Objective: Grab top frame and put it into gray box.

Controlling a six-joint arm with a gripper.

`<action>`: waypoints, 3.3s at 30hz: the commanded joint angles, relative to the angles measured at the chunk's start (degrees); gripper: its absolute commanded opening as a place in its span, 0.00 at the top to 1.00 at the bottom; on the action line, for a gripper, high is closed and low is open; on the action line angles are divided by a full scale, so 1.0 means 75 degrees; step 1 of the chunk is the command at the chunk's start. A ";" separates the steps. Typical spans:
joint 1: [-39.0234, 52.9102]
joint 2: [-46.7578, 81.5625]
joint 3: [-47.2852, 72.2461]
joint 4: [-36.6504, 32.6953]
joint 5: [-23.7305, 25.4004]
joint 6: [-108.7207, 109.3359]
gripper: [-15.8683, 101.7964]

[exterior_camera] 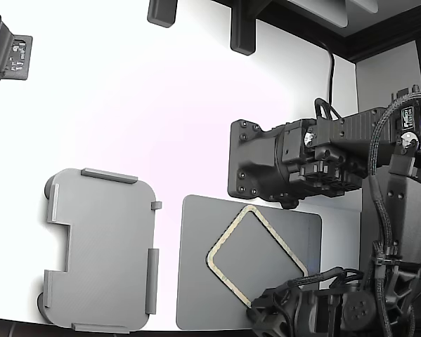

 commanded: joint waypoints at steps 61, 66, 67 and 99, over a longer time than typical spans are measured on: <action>-0.6094 -0.0469 -0.5016 0.3246 0.2273 2.3250 0.97; -0.6270 -0.0750 -0.5168 0.3246 0.1723 2.4410 0.97; -0.6328 -0.0820 -0.5203 0.3246 0.1500 2.4469 0.97; -0.7148 -0.1605 -0.4723 0.3258 -0.0129 2.4047 0.97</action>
